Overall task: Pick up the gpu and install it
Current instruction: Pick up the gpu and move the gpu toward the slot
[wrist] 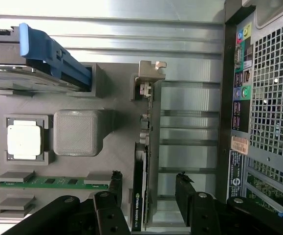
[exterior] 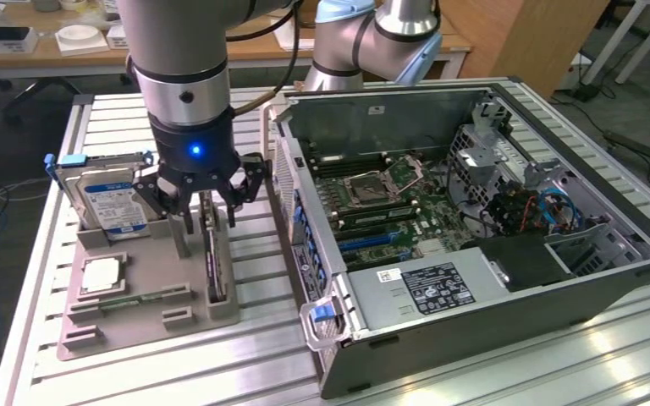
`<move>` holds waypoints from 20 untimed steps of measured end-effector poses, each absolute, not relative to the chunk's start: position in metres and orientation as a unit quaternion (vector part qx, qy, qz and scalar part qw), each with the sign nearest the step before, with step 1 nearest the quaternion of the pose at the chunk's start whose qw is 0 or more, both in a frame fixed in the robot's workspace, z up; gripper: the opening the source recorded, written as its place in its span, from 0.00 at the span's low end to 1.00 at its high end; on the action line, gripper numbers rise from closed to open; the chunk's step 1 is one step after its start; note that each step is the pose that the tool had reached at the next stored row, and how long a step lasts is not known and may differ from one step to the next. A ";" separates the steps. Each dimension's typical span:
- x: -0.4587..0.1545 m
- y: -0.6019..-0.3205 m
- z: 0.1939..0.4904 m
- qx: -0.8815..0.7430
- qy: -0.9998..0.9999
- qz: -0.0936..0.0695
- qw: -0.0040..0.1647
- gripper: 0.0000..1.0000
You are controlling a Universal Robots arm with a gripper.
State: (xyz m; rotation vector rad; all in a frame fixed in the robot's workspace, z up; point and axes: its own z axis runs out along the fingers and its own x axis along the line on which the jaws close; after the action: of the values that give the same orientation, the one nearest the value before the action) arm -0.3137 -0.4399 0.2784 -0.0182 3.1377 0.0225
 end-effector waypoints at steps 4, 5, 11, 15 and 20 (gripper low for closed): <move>-0.314 -0.440 0.276 -0.006 1.000 0.007 0.002 0.56; -0.314 -0.440 0.275 -0.006 1.000 0.007 0.002 0.56; -0.314 -0.440 0.271 -0.011 1.000 0.007 0.002 0.56; -0.314 -0.440 0.267 -0.014 1.000 0.007 0.001 0.56; -0.314 -0.440 0.263 -0.015 1.000 0.007 0.001 0.56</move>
State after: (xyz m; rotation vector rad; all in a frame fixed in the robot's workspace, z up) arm -0.3137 -0.4399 0.2635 -0.0481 3.1383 0.0226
